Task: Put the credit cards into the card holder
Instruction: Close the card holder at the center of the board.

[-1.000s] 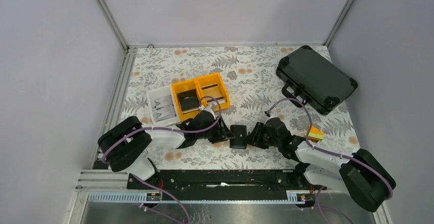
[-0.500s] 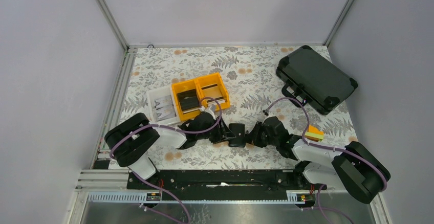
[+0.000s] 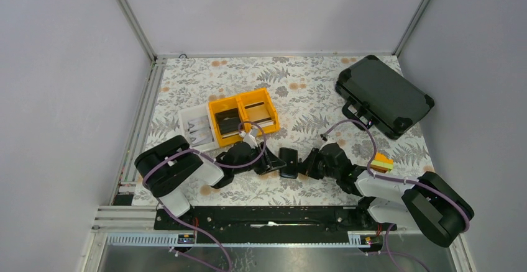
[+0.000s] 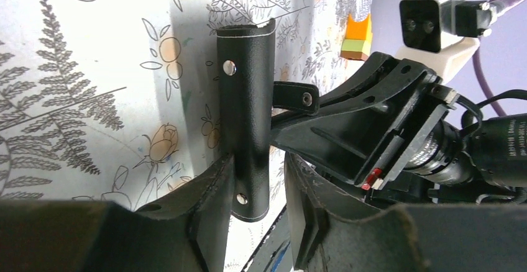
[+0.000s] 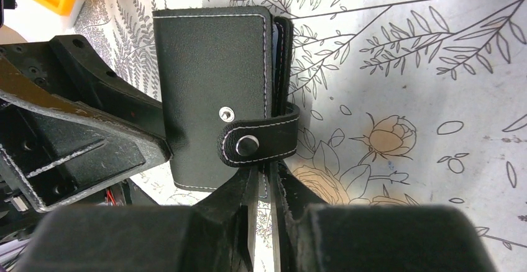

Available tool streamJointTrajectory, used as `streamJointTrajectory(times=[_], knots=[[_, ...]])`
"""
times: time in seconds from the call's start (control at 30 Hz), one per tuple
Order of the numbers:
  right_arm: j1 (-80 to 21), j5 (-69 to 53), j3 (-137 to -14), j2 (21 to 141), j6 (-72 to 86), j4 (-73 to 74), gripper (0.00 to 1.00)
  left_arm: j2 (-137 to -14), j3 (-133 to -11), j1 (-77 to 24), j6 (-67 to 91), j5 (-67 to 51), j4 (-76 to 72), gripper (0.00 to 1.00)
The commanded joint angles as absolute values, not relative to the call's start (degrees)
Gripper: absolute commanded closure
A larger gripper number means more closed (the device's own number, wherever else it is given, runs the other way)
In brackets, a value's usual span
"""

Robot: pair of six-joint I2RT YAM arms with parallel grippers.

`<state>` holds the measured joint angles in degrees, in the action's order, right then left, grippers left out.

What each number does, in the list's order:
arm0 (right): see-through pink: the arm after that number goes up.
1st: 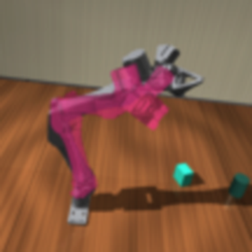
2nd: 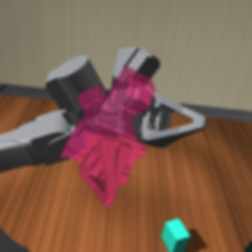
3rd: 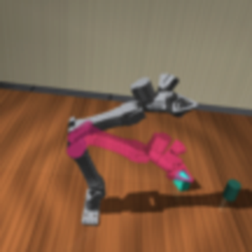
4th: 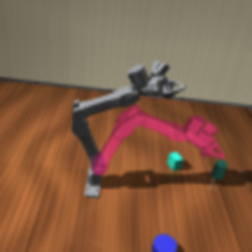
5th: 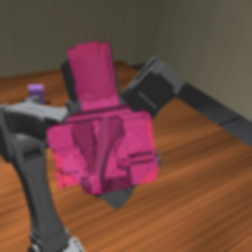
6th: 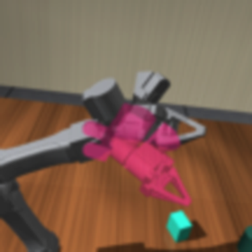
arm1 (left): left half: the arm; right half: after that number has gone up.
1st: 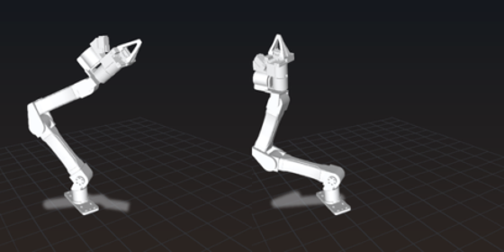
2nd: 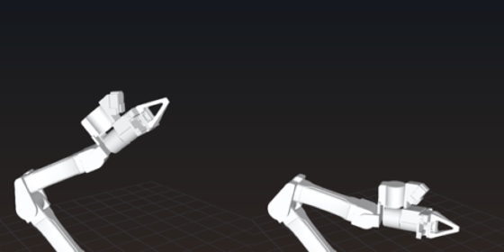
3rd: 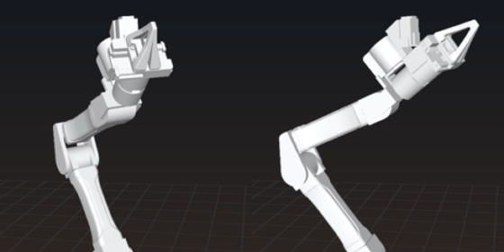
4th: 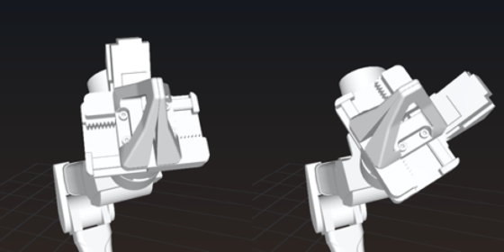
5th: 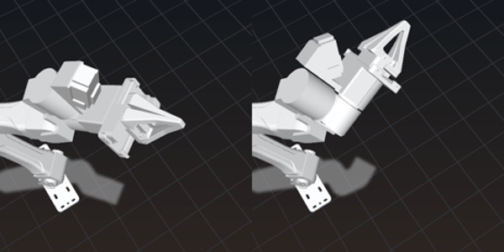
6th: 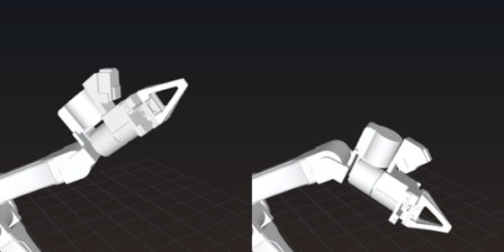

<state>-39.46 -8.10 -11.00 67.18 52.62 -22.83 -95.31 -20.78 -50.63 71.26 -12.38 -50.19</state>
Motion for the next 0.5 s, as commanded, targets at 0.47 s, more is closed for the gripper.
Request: streamJointTrajectory(times=[0.47], knots=[[-40.04, -9.54, -8.25, 60.63, 49.73, -24.08, 0.70, -94.34, -26.06, -51.39, 69.59, -16.16, -49.51, 1.00]])
